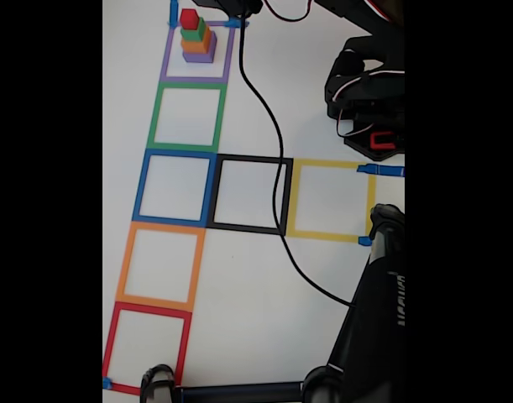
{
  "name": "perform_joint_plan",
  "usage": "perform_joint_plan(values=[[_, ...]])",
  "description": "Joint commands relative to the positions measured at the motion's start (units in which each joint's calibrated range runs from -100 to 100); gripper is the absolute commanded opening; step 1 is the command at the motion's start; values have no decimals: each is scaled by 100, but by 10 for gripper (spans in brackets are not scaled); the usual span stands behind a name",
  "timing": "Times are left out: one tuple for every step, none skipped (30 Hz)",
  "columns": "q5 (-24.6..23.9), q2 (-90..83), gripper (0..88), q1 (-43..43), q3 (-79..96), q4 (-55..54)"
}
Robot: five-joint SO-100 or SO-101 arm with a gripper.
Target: Tower of hanoi
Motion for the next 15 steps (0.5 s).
perform_joint_plan(values=[[432, 103, 13, 209, 315, -620], [432, 151, 16, 238, 506, -935], [432, 208, 40, 286, 696, -1316], [432, 264, 42, 344, 878, -1761], [432, 305, 43, 392, 1033, -2109], [432, 337, 44, 440, 1196, -2458], [432, 345, 45, 487, 1324, -2668], [432, 345, 45, 526, 1469, -2919], [432, 329, 69, 555, 1669, -3227], [432, 313, 104, 574, 1842, -3502], [432, 305, 132, 622, 2069, -3923], [432, 305, 154, 698, 2251, -4231], [432, 305, 183, 785, 2415, -4490], [432, 313, 189, 861, 2515, -4660], [432, 321, 196, 957, 2606, -4798]])
